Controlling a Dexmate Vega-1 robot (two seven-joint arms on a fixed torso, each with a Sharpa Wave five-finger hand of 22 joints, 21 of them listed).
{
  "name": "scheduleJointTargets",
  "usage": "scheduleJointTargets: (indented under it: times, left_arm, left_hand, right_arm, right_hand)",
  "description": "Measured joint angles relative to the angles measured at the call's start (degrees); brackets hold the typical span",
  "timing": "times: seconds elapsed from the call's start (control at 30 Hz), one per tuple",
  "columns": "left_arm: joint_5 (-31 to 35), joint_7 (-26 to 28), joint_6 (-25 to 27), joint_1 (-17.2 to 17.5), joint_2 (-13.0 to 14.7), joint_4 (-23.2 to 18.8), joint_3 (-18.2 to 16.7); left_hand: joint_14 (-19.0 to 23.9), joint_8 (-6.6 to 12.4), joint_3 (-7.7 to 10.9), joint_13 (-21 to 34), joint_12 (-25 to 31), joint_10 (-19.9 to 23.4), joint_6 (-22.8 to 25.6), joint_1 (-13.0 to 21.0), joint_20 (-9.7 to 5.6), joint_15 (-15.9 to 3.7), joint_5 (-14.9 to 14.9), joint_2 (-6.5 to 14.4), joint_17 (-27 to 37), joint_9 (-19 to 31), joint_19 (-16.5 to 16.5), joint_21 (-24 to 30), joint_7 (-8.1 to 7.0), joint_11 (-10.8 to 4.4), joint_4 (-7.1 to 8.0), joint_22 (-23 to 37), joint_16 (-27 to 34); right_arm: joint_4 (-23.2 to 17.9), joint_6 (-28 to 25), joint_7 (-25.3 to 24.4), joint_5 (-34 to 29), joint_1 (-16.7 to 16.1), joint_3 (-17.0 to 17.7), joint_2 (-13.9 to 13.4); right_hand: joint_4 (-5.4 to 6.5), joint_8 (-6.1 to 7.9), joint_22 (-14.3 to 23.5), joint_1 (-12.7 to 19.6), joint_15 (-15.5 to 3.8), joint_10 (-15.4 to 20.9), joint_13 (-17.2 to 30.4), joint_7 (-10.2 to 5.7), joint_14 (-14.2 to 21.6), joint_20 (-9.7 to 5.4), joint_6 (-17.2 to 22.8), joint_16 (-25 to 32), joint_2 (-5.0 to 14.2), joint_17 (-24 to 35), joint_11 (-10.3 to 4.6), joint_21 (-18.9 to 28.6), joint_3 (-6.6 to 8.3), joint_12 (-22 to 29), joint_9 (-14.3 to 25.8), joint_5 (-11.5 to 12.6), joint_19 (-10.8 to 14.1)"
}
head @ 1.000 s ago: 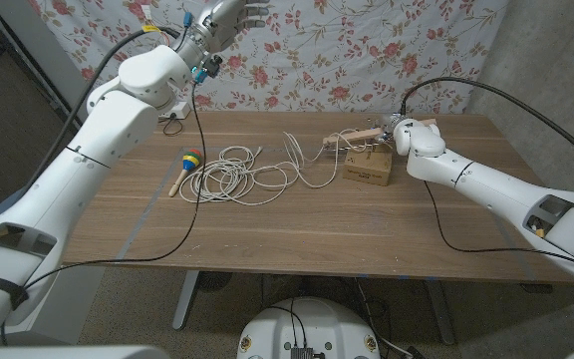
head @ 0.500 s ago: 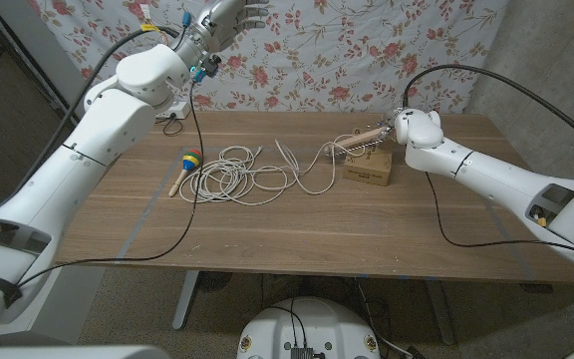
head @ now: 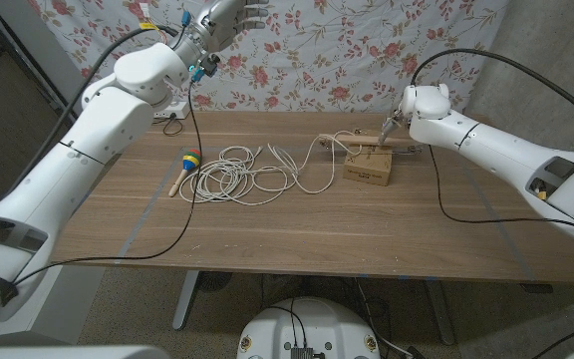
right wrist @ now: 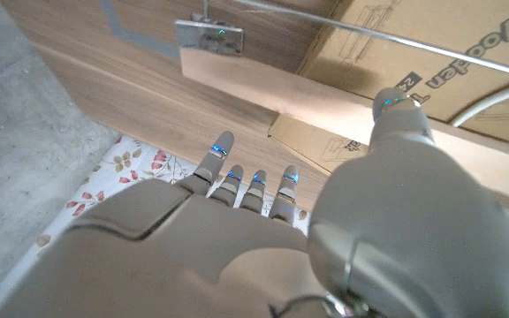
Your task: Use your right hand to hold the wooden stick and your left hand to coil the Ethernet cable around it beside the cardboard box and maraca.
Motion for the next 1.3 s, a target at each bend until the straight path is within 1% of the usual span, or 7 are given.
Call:
scheduleJointTargets:
  times: [0.2, 0.43, 0.53, 0.77, 0.8, 1.23, 1.3]
  left_arm:
    - [-0.2, 0.0, 0.0, 0.0, 0.1, 0.2, 0.0]
    - [-0.2, 0.1, -0.8, 0.3, -0.6, 1.4, 0.0]
    - [-0.6, 0.1, -1.8, 0.4, -0.9, 2.1, 0.2]
    - [-0.6, 0.1, -1.8, 0.9, -1.7, 3.9, 0.4]
    - [-1.3, -0.3, -3.1, 1.1, -1.9, 4.3, 0.4]
    - [-1.8, 0.0, -4.7, 4.1, -3.2, 7.3, 0.2]
    - [-2.5, 0.7, -6.0, 4.6, -3.2, 7.6, 0.0]
  left_hand:
    - [0.0, -0.23, 0.00, -0.2, -0.4, 0.0, 0.0, 0.0, 0.00, 0.00, 0.4, 0.0, -0.3, 0.0, 0.0, 0.0, 0.00, 0.00, 0.00, 0.0, -0.5]
    - [-0.3, -0.55, -0.15, -0.8, -1.0, 0.0, 0.4, -0.5, 0.00, -0.29, 0.4, 0.5, -0.8, 0.0, 0.0, 0.0, -0.86, 0.00, 0.15, -0.5, -1.0]
    - [-1.0, -1.06, -0.15, -1.3, -1.6, 0.0, 0.2, -0.5, 0.00, -0.12, 0.7, 0.5, -1.2, 0.0, 0.0, 0.0, -1.07, 0.00, 0.15, -0.8, -1.4]
    - [-2.0, -1.11, 0.02, -1.9, -2.3, -0.6, 0.8, -0.5, 0.00, -0.60, 0.7, 0.5, -1.8, 0.0, 0.0, -0.3, -1.58, 0.01, 0.33, -1.5, -2.1]
    - [-2.0, -1.44, 0.04, -1.9, -2.3, -0.6, 0.9, -0.5, 0.00, -0.61, 0.7, 0.5, -1.9, 0.0, 0.0, -0.4, -1.66, 0.01, 0.34, -1.6, -2.3]
    - [-3.4, -2.11, 0.03, -2.9, -3.4, -0.8, 1.2, -0.5, 0.00, -0.65, 0.7, 0.5, -3.1, 0.0, 0.0, -0.7, -1.96, 0.22, 0.33, -2.5, -3.6]
    - [-4.0, -2.35, 0.17, -3.2, -3.8, -0.9, 1.2, -0.5, 0.00, -0.71, 0.7, 0.5, -3.4, 0.0, 0.0, -1.1, -1.96, 0.32, 0.47, -2.7, -3.9]
  right_arm:
    - [6.7, 5.0, 1.0, 8.0, 1.5, 3.7, 0.8]
    - [10.2, 15.0, -3.6, 19.5, -0.9, 8.7, 0.6]
    - [16.5, 20.1, -4.7, 25.0, -5.0, 17.1, 1.5]
    - [16.5, 32.2, -4.6, 37.8, -5.0, 17.1, 1.5]
    - [26.4, 35.2, -4.3, 40.8, -7.9, 24.8, 4.8]
    - [34.9, 59.4, -2.5, 64.3, -9.1, 29.8, 9.0]
    - [43.7, 61.7, -1.9, 66.9, -9.9, 35.5, 14.4]
  right_hand:
    - [4.46, 0.00, 0.1, -9.7, 0.21, 0.1, -1.1, 3.40, 0.3, 3.57, -1.8, 0.2, 3.32, -1.1, 3.39, -2.4, -6.81, -0.1, -0.4, 0.4, 1.8]
    - [10.07, 0.25, 0.2, -16.2, 1.75, 2.2, -1.9, 4.80, 3.1, 5.88, -1.3, 1.6, 10.81, -1.7, 6.00, -4.1, -7.59, 0.7, -0.6, -1.8, 3.4]
    - [10.36, 0.37, 0.2, -17.1, 1.54, 2.6, -2.2, 4.81, 3.5, 6.12, -1.3, 1.6, 12.08, -1.9, 6.00, -4.4, -7.43, 0.7, -0.8, -2.2, 3.3]
    - [10.66, 0.60, 0.0, -17.3, 1.54, 2.6, -2.4, 4.96, 3.5, 5.35, -1.1, 1.6, 13.10, -2.3, 6.01, -4.8, -7.61, 0.6, -1.0, -3.0, 3.4]
    - [10.66, 0.59, 0.0, -17.4, 1.52, 2.6, -2.4, 4.94, 3.5, 4.75, -1.1, 1.6, 13.21, -2.4, 6.02, -5.0, -7.61, 0.6, -1.0, -3.2, 3.6]
    - [10.90, 1.29, 0.0, -16.8, 0.91, 5.9, -3.3, 4.74, 5.5, 2.06, 2.1, 1.1, 13.77, -4.8, 6.01, -6.3, -7.85, 1.3, -1.2, -5.5, 5.5]
    - [10.90, 1.29, 0.0, -16.7, 0.91, 5.9, -3.3, 4.66, 5.5, 2.05, 2.1, 1.1, 13.69, -4.8, 6.00, -6.5, -7.85, 1.3, -1.2, -5.6, 5.5]
